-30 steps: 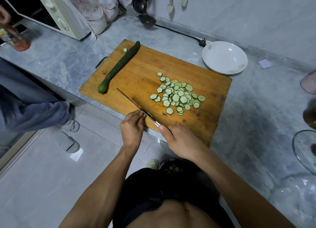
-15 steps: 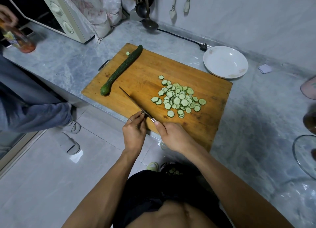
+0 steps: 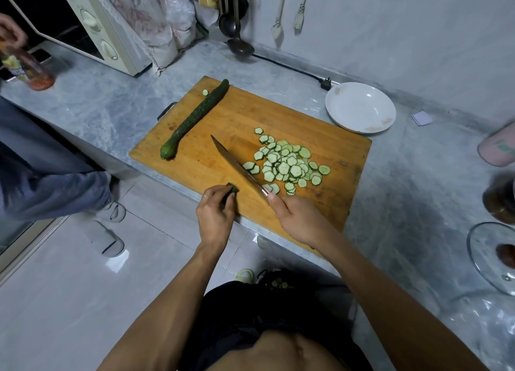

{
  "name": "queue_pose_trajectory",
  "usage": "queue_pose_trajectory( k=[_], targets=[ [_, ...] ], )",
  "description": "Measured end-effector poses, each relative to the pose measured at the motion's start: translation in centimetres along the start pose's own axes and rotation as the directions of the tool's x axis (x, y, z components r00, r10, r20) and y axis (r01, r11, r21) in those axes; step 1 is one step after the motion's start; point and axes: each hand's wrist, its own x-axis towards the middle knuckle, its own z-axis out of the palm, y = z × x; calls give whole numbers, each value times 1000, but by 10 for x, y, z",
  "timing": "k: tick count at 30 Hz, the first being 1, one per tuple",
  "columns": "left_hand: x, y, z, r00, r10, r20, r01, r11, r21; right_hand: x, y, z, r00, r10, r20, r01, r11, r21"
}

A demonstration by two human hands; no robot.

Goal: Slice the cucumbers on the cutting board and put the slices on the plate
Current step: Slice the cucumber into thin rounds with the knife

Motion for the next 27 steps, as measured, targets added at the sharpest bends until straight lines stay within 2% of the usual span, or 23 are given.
queue_pose_trajectory(
  k=[14, 27],
  targets=[
    [-1, -7, 1, 998, 36, 47, -38, 998, 54, -20, -9, 16, 998, -33, 53, 37, 997, -65],
    [-1, -7, 1, 997, 65, 41, -68, 996, 58, 8, -21, 27, 996, -24, 82, 32, 994, -100]
  ],
)
